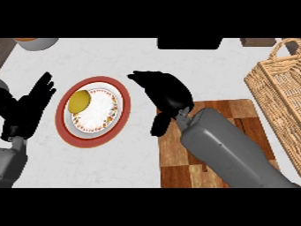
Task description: Pick the croissant from the cutting board and place it in the basket
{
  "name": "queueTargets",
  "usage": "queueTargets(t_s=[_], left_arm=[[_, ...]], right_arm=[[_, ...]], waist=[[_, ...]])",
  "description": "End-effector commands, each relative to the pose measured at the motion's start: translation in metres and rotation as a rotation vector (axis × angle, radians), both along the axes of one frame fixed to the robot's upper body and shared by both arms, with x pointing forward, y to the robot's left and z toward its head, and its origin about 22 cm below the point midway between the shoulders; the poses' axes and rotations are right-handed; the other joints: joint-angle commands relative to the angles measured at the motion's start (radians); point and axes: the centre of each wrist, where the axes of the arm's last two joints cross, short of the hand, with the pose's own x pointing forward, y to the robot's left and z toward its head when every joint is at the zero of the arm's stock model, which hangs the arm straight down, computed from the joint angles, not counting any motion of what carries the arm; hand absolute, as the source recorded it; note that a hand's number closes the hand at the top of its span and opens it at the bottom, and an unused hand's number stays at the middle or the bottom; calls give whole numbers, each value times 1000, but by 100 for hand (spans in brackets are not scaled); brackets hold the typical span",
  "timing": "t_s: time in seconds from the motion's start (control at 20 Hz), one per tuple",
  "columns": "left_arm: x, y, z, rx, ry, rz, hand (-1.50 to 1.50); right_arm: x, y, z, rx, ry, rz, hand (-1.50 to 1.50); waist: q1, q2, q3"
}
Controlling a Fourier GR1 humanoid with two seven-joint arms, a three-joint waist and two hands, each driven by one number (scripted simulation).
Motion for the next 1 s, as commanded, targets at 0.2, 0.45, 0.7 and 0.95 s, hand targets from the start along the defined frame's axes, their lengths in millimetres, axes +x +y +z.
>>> queueTargets(t_s=[0.2, 0.45, 0.7, 0.95], left_arm=[[4, 5, 4, 15, 11, 10, 0], [-2, 2, 6, 4, 10, 3, 0], [-6, 1, 0, -12, 10, 12, 0], [-8, 27, -3, -12, 1, 27, 0]], right_arm=[[32, 20, 103, -467, -118, -301, -150], [43, 17, 129, -582, 95, -272, -150], [56, -6, 152, -592, 228, -243, -150], [47, -43, 155, -459, 278, -194, -150]], waist=[[1, 3, 0], [-5, 1, 2], [-16, -1, 3], [-30, 0, 3]])
